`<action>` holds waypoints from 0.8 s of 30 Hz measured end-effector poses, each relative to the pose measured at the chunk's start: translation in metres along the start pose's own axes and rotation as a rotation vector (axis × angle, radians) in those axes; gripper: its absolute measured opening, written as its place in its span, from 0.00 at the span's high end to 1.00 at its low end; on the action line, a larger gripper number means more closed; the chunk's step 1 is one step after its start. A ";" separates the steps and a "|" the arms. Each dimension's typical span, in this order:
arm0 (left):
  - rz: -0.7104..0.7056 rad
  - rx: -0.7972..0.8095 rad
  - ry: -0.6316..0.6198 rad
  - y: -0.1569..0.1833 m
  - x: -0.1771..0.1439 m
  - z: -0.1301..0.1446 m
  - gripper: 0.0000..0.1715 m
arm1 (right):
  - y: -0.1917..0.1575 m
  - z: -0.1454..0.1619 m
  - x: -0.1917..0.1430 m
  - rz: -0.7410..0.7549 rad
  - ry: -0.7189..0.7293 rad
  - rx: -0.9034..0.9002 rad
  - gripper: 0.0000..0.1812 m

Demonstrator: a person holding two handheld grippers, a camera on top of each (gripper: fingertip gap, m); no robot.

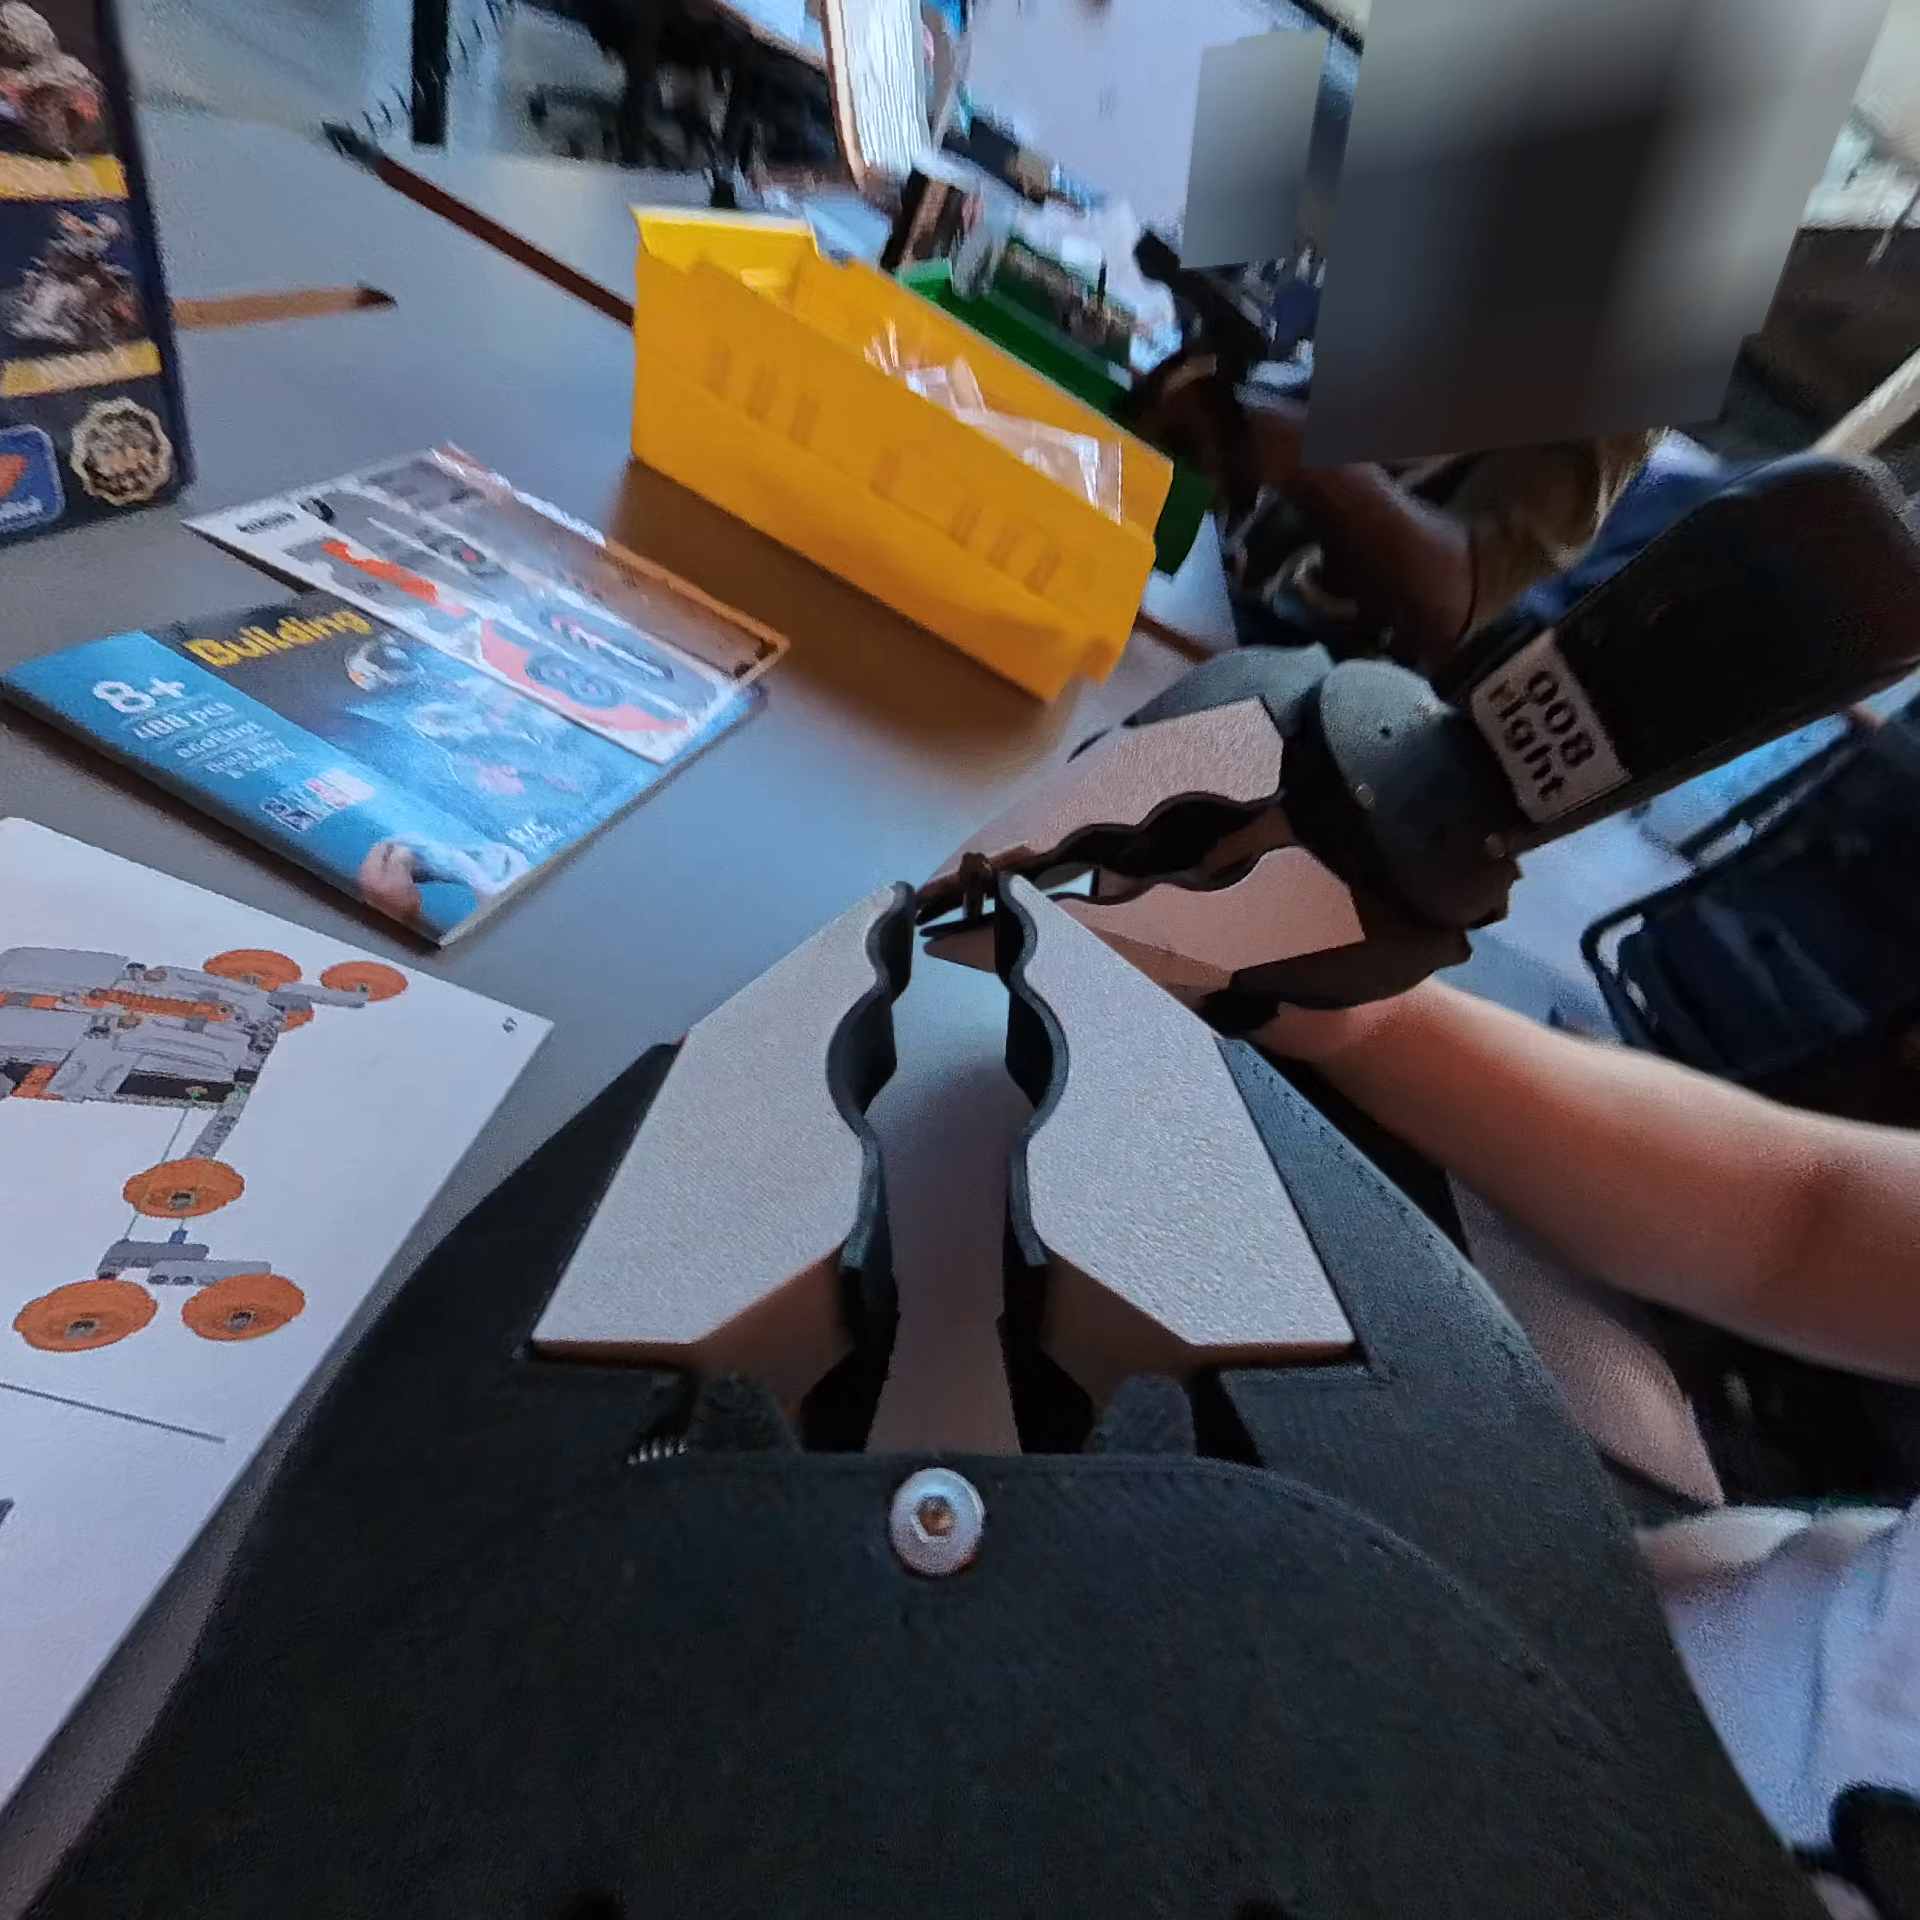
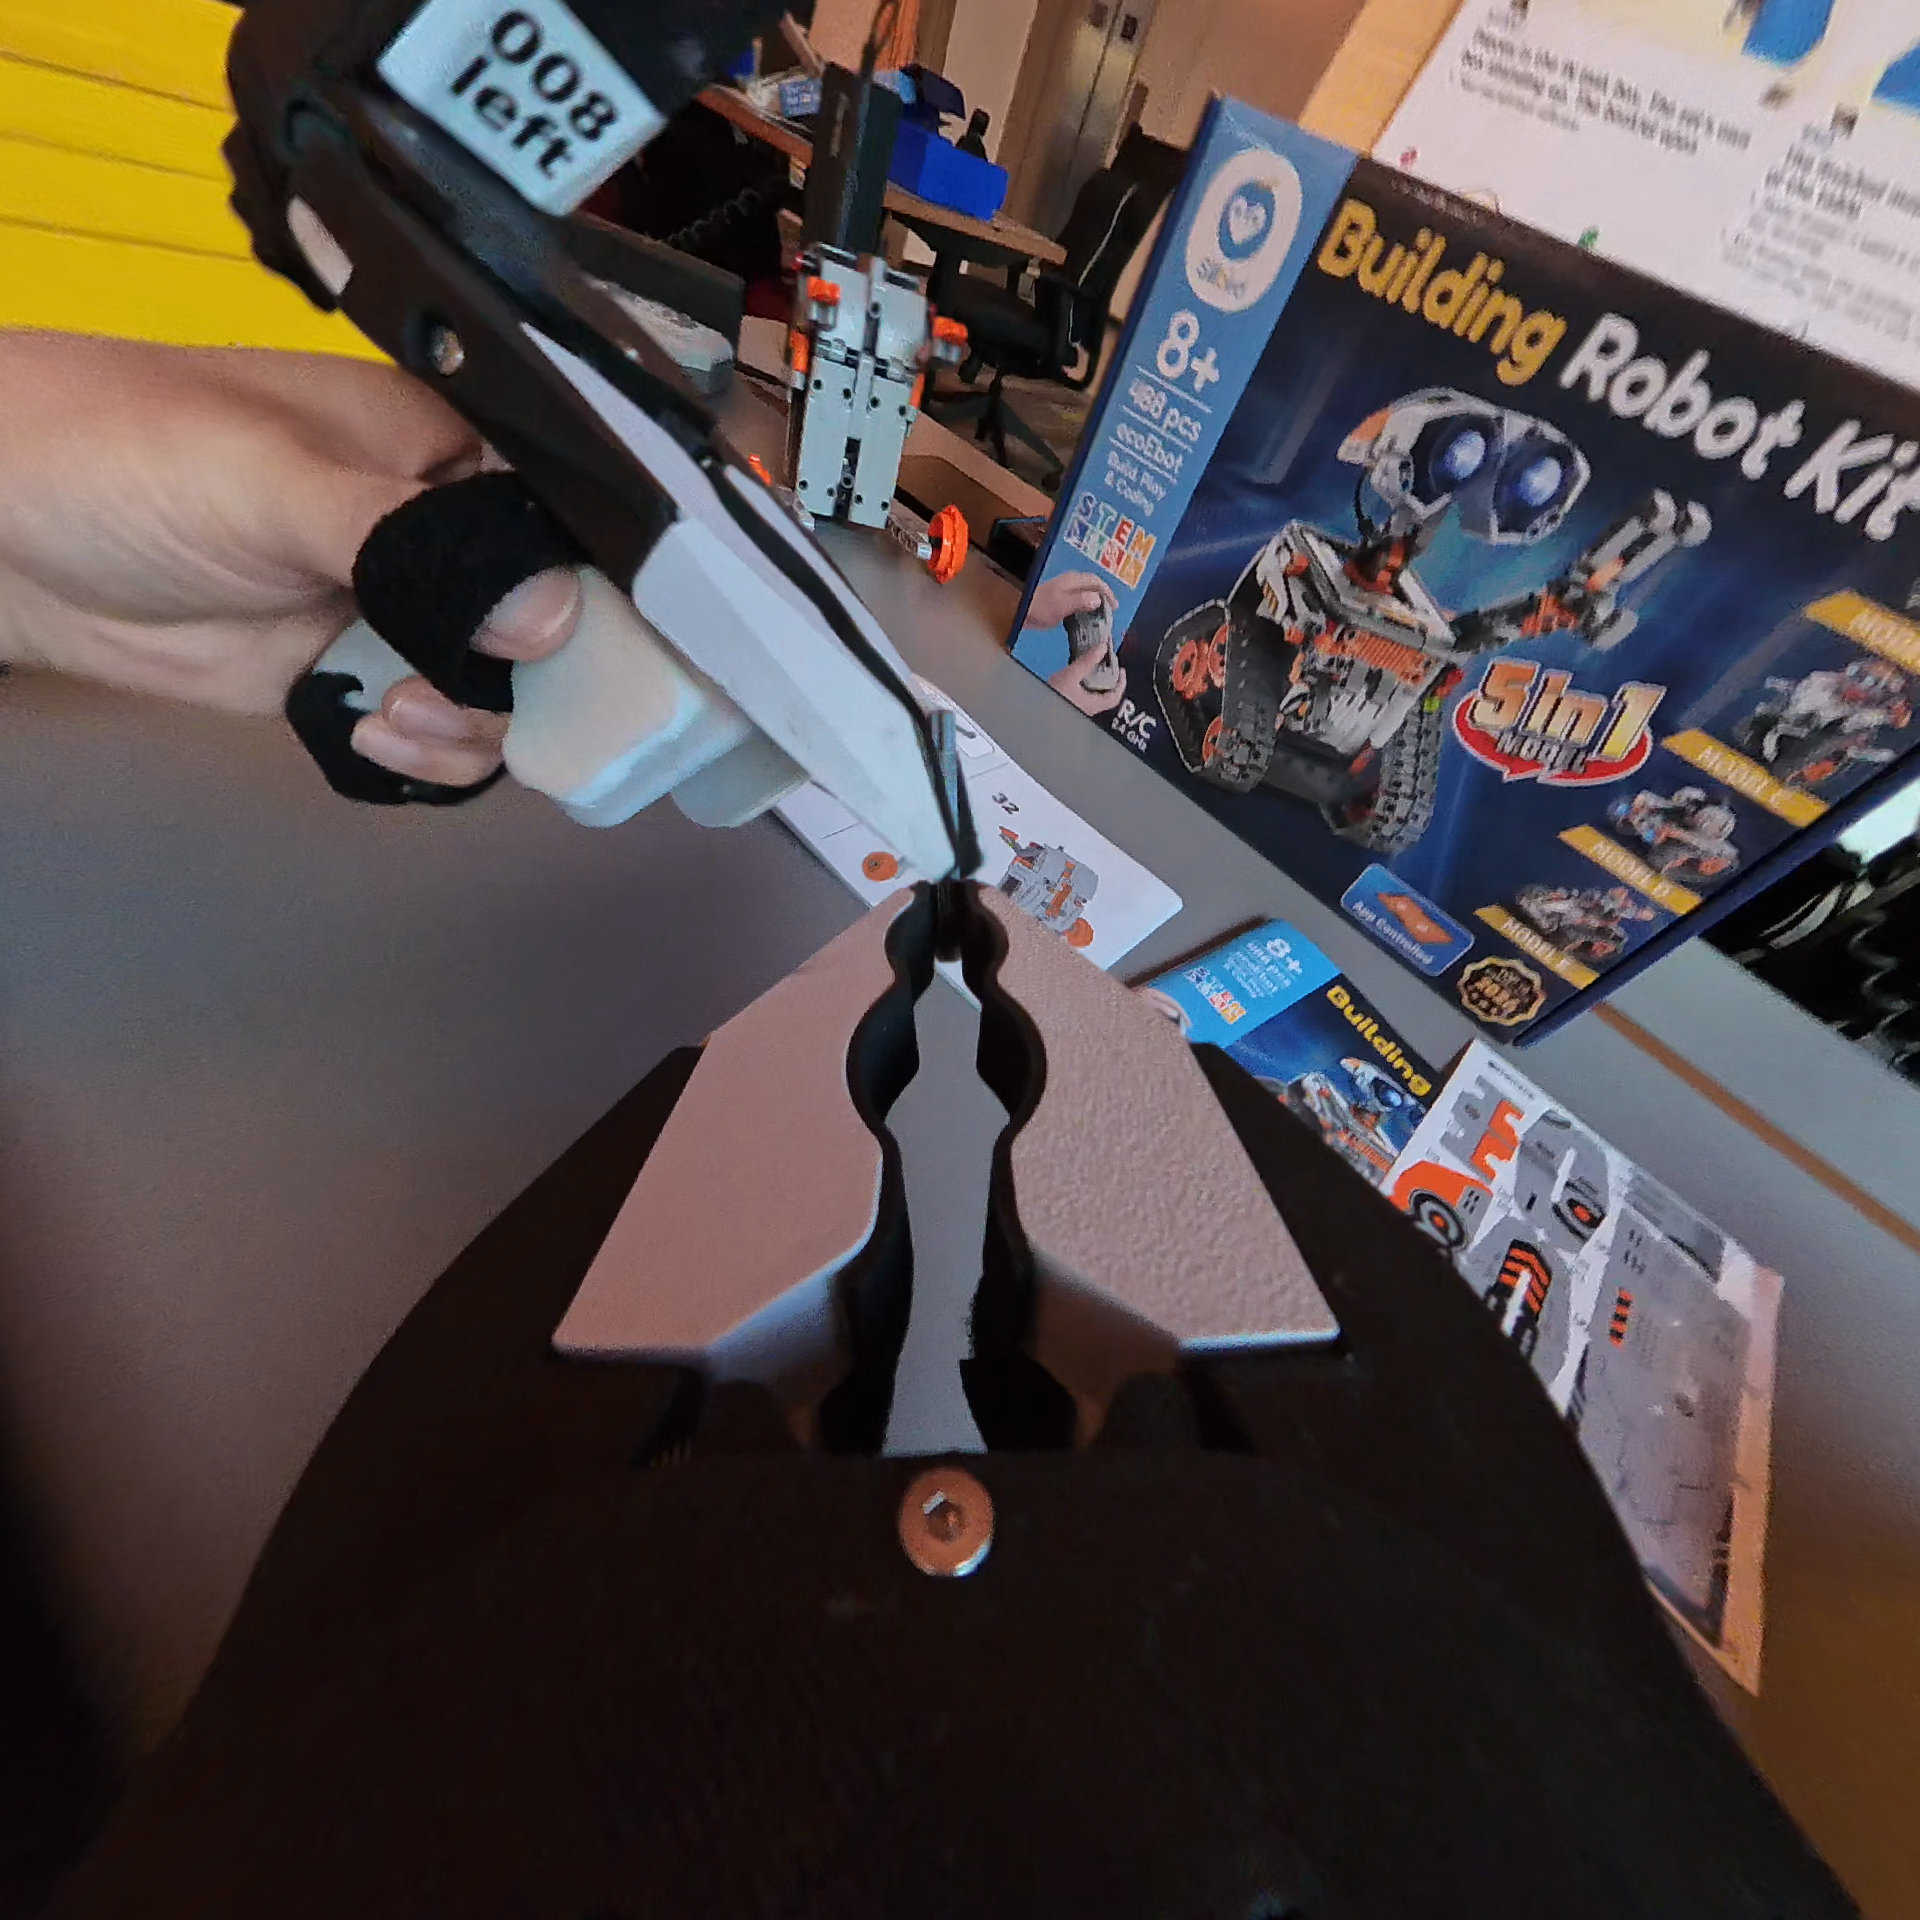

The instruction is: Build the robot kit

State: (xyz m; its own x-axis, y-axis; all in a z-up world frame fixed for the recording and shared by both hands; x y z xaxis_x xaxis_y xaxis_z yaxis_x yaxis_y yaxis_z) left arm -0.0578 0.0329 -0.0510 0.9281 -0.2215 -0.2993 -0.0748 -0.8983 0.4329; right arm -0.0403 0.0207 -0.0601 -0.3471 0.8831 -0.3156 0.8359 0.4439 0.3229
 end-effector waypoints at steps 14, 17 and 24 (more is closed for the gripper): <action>-0.087 0.098 -0.066 0.003 -0.087 0.011 0.92 | -0.044 -0.035 0.028 0.029 -0.030 -0.341 0.99; -0.148 0.081 0.024 -0.005 -0.125 0.001 0.85 | -0.048 -0.059 0.045 0.031 0.023 -0.414 0.99; -0.235 0.051 0.123 -0.024 -0.177 0.006 0.76 | -0.082 -0.085 0.103 -0.073 0.078 -0.594 0.98</action>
Point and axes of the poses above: each gripper's, where its closed fingertips meet, x out along the fingers, z out of its underside, y = z × x across the jaws, the point moved 2 cm from there along -x, back along the fingers, and after that the axes turned 6 degrees about -y, right-handed, at the moved point
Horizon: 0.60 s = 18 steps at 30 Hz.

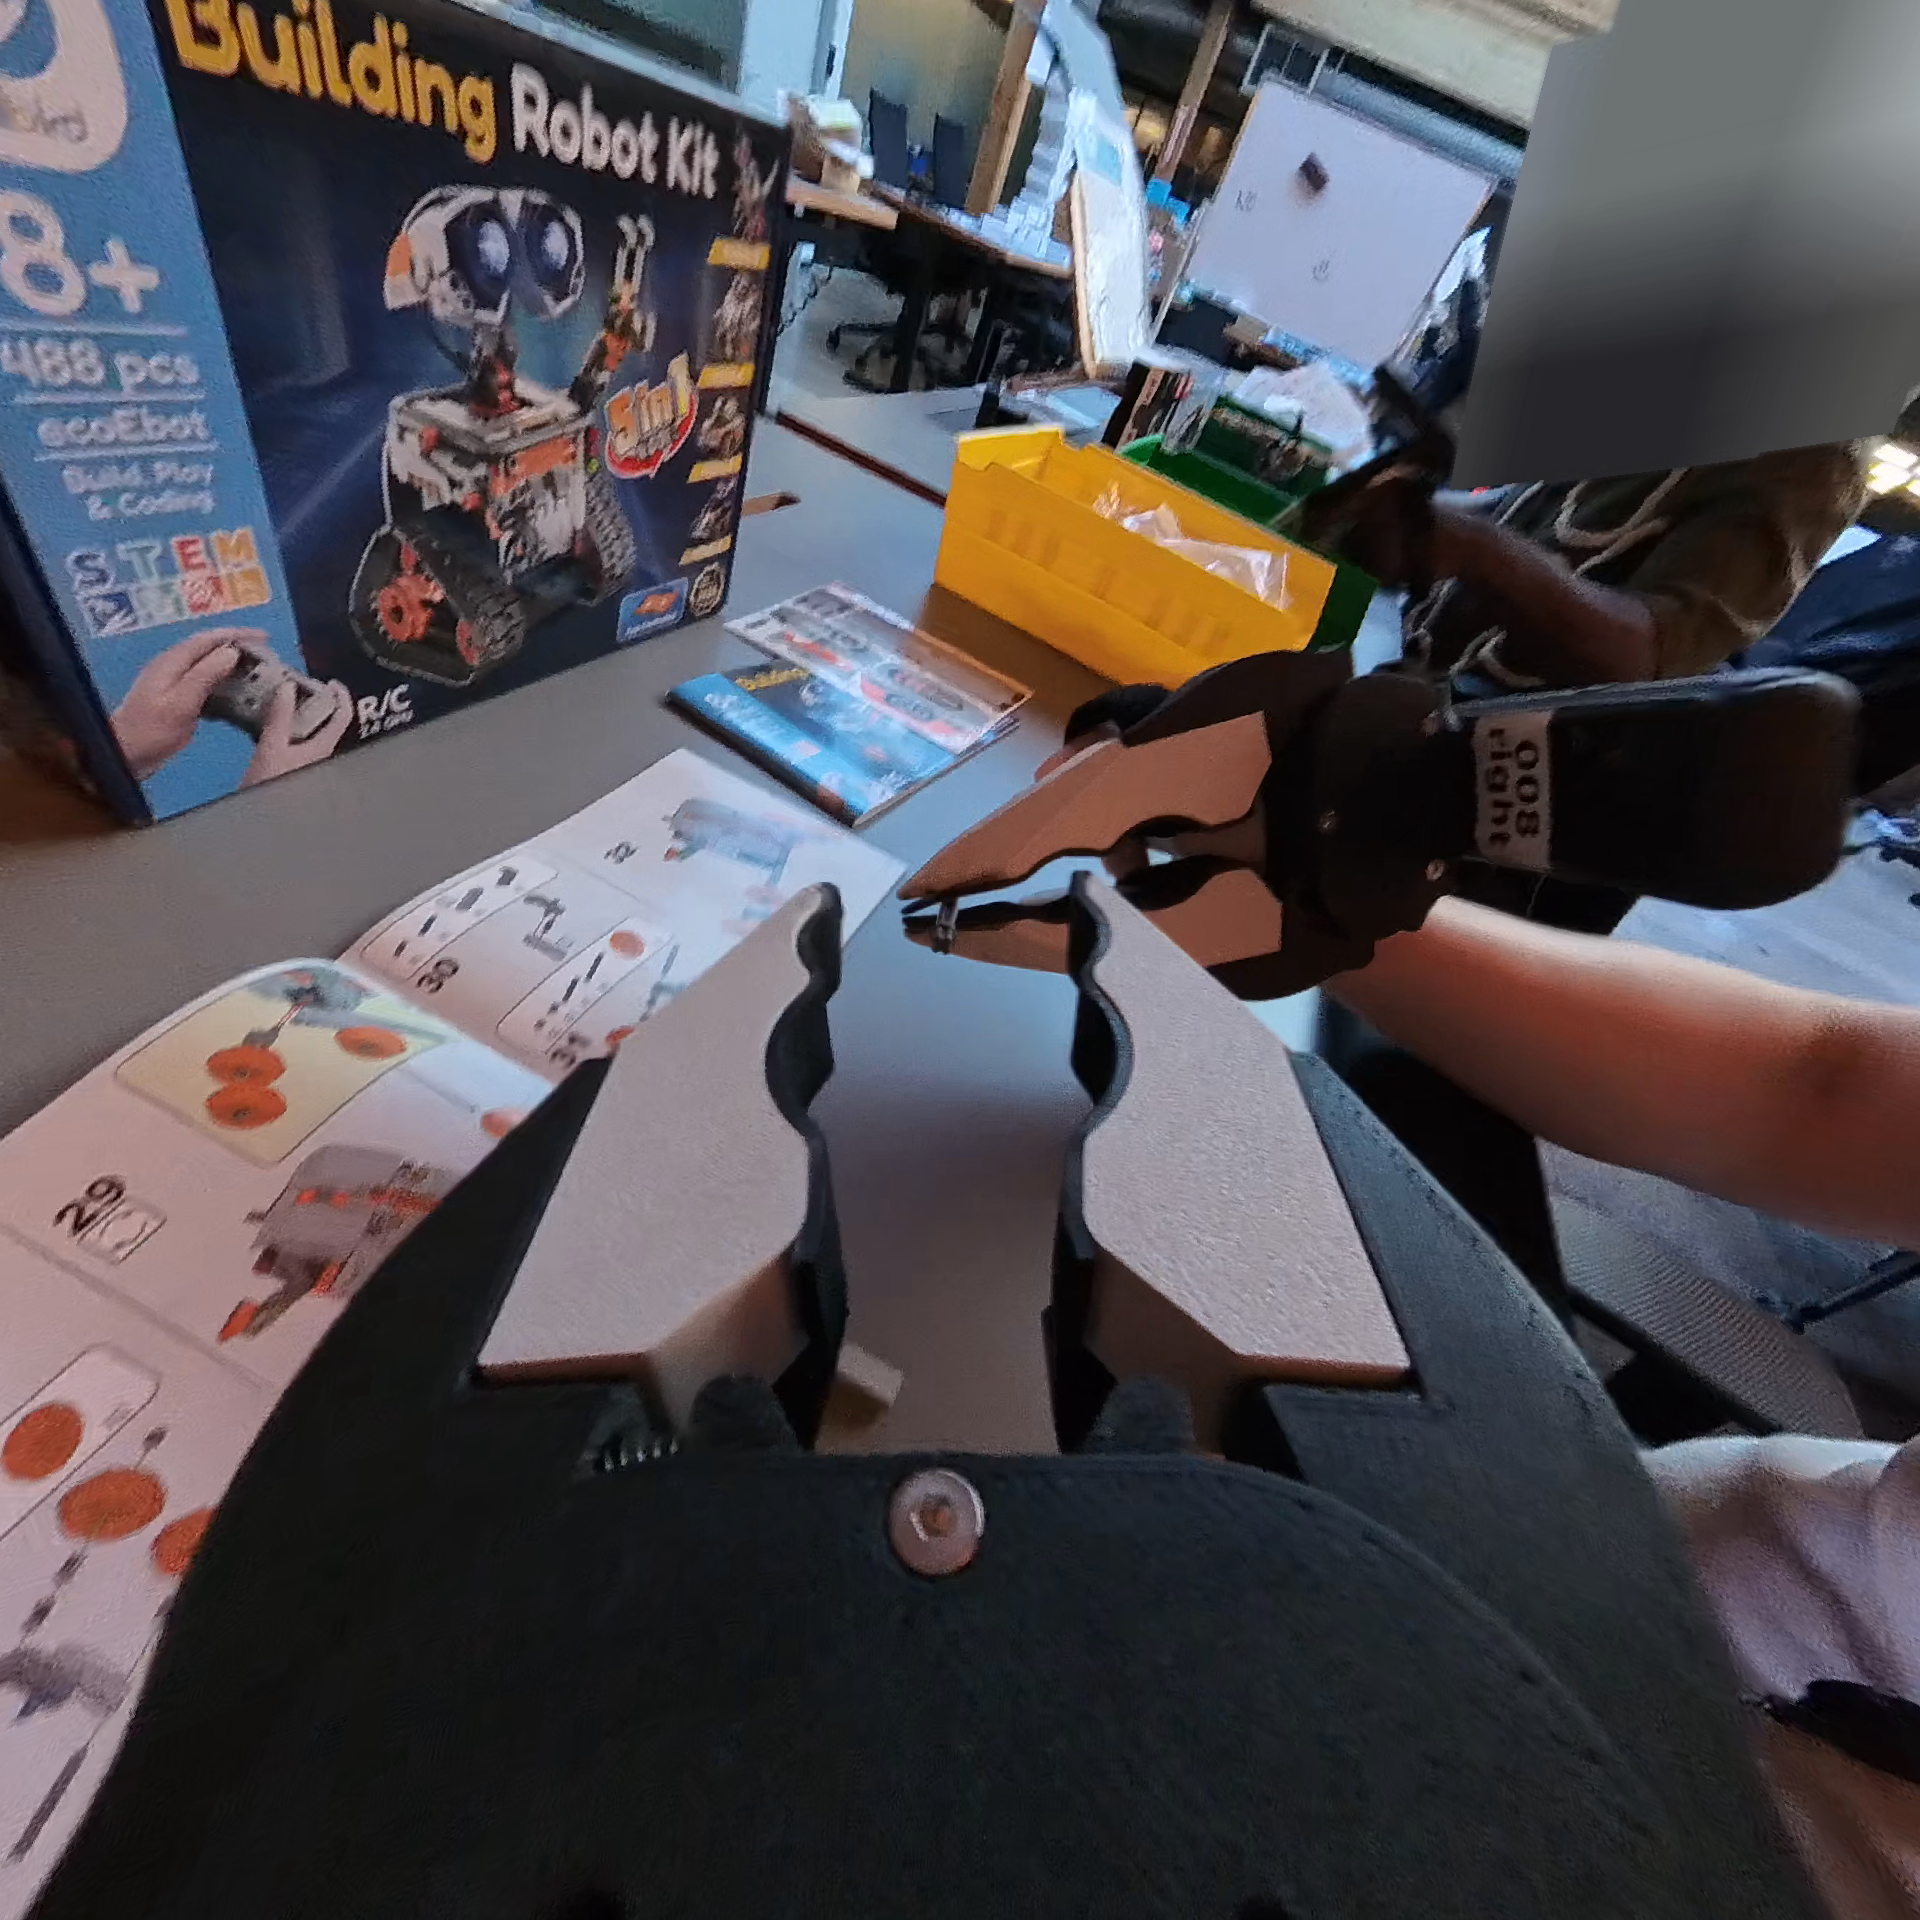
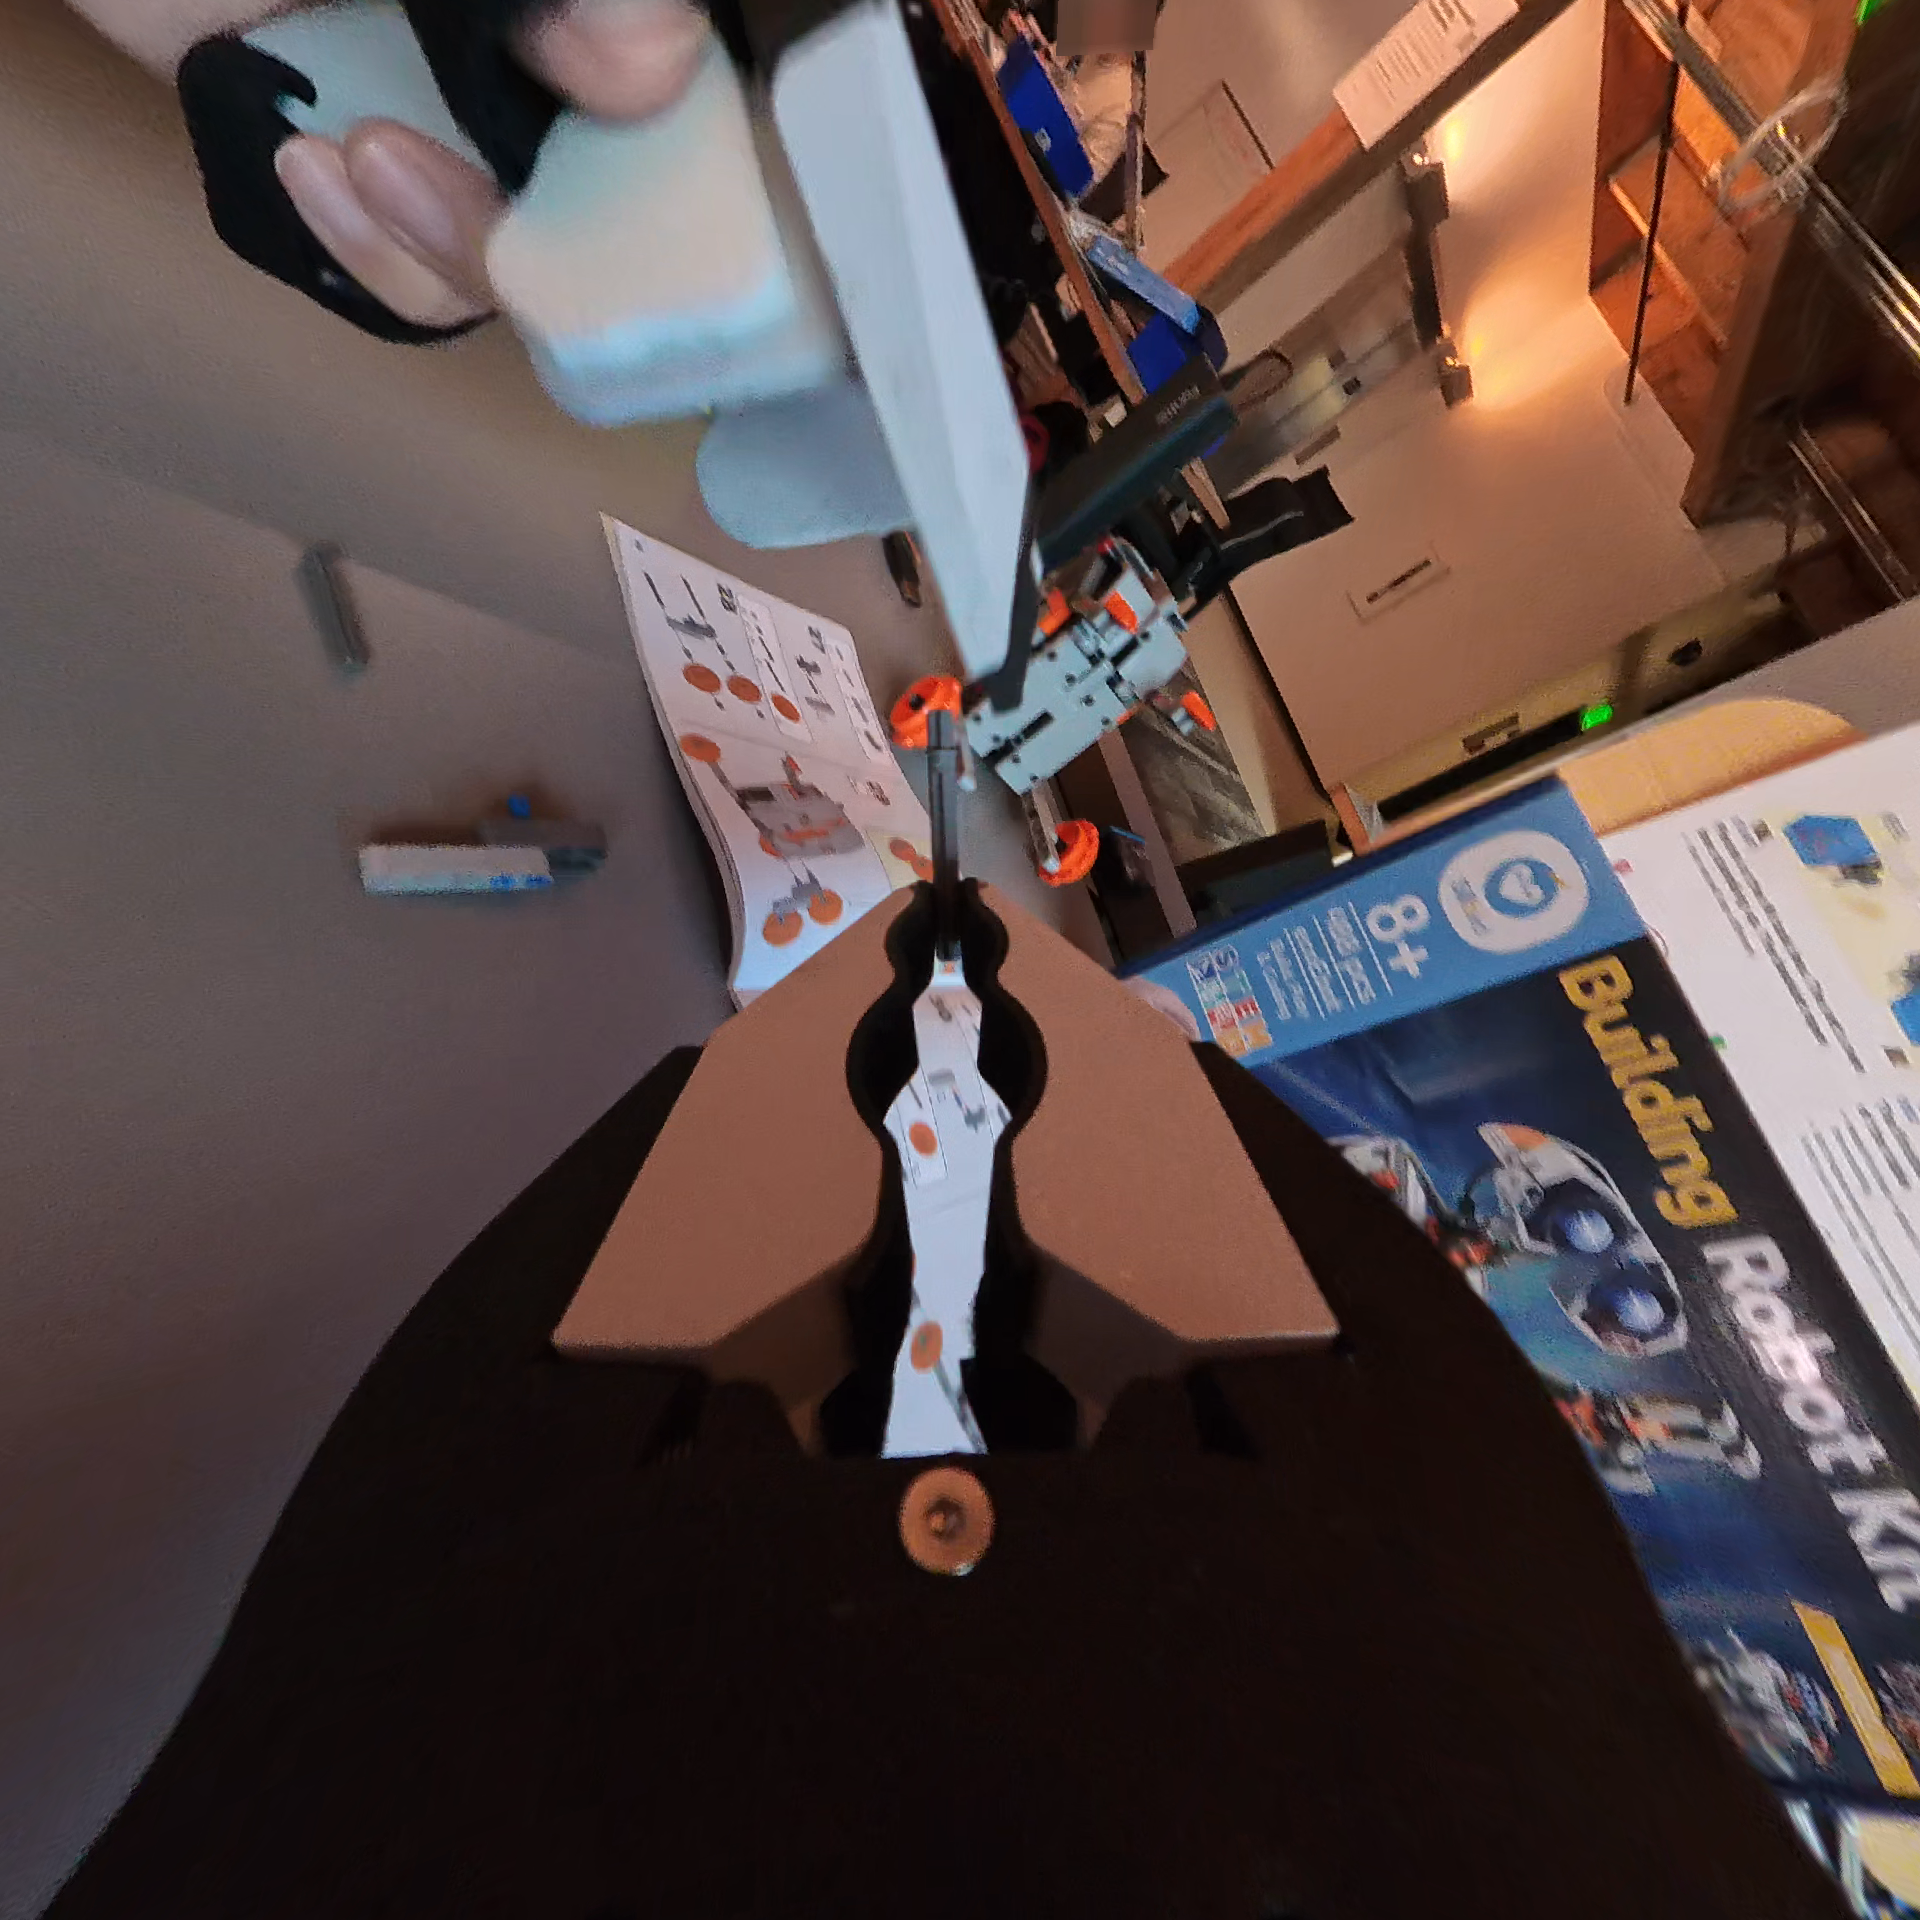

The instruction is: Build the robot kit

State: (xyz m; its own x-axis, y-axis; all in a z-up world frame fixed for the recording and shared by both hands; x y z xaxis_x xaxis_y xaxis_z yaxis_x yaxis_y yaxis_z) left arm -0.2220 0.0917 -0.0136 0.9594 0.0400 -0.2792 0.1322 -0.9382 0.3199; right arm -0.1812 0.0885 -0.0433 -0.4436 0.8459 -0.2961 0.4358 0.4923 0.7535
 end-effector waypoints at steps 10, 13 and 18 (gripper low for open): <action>-0.095 0.010 -0.040 -0.024 -0.022 0.028 0.98 | -0.022 -0.033 0.036 -0.084 0.090 -0.031 0.98; -0.102 0.011 -0.056 -0.025 -0.028 0.033 0.99 | -0.027 -0.038 0.042 -0.094 0.112 -0.025 0.98; -0.267 -0.016 -0.002 -0.037 -0.063 0.031 0.99 | -0.038 -0.030 0.034 -0.188 0.109 0.130 0.86</action>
Point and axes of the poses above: each gripper's, where its closed fingertips meet, x out along the fingers, z out of its underside, y = z × x across the jaws, the point moved 2 cm from there along -x, back along the fingers, and after that the axes turned 6 degrees about -y, right-handed, at the moved point
